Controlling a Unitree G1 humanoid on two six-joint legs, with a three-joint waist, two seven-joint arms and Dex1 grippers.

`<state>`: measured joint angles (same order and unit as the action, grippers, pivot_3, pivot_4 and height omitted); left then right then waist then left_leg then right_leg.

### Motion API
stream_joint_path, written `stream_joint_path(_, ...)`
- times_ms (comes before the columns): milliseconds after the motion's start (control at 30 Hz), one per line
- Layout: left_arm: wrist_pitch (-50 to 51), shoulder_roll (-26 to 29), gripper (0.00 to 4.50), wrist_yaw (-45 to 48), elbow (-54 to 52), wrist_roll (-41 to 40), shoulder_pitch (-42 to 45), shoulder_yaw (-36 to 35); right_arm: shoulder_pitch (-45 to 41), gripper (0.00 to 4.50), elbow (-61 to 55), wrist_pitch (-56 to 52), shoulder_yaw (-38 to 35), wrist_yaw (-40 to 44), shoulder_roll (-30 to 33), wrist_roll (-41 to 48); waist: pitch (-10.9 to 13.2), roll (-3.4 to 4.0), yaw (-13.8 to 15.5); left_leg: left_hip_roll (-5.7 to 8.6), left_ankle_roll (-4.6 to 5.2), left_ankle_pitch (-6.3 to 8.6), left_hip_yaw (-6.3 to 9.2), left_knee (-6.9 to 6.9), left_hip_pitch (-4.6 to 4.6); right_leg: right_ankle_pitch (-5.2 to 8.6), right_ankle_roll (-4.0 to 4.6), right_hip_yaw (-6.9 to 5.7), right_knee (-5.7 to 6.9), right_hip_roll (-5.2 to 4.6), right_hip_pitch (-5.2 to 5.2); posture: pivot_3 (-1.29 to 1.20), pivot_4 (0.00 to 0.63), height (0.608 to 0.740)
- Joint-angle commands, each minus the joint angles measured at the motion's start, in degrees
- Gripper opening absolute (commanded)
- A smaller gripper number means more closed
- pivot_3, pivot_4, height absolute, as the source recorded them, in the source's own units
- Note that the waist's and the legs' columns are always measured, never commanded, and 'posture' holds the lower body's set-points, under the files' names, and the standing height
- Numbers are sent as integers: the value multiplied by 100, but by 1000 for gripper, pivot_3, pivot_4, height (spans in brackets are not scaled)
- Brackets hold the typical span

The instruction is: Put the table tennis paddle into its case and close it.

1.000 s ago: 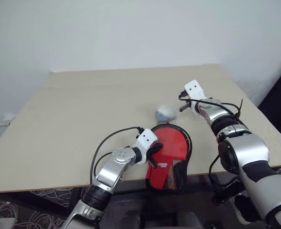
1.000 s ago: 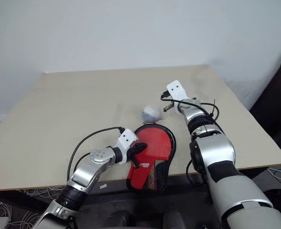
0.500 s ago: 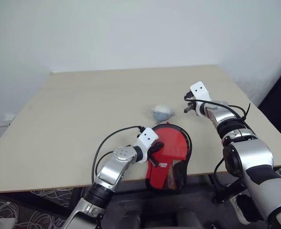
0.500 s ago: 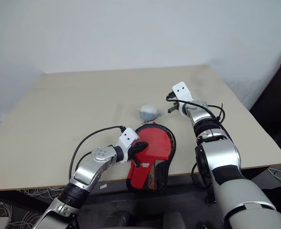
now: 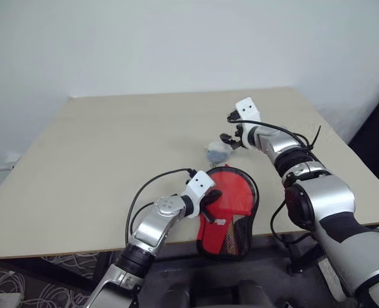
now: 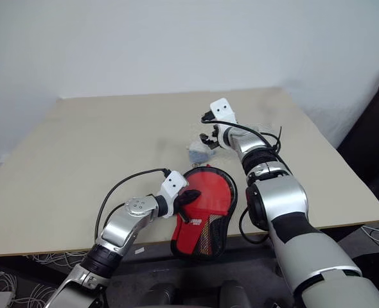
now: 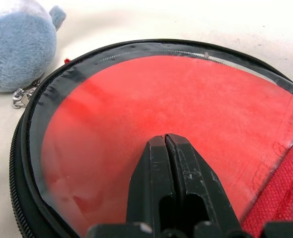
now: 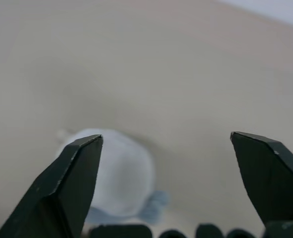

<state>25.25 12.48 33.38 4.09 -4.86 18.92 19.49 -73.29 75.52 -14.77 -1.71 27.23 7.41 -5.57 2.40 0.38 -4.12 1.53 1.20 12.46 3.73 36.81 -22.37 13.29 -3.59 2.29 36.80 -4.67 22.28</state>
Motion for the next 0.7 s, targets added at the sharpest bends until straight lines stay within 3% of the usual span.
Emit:
stream_joint_path(33, 42, -11, 0, -3, 119, 142, 53, 78, -209, 4461, -48, 58, -105, -94, -115, 107, 0, 0, -1, 0, 0, 0, 1, 0, 0, 0, 0, 0, 0, 0, 0, 0, 0, 740)
stream_joint_path(700, 173, 50, 0, -32, -114, 182, -95, 26, 229, 4461, 171, -18, -22, -608, -414, -62, 0, 1, -6, -1, 0, 0, 0, -1, 0, 0, 0, 2, 1, 1, 2, 0, 0, 740)
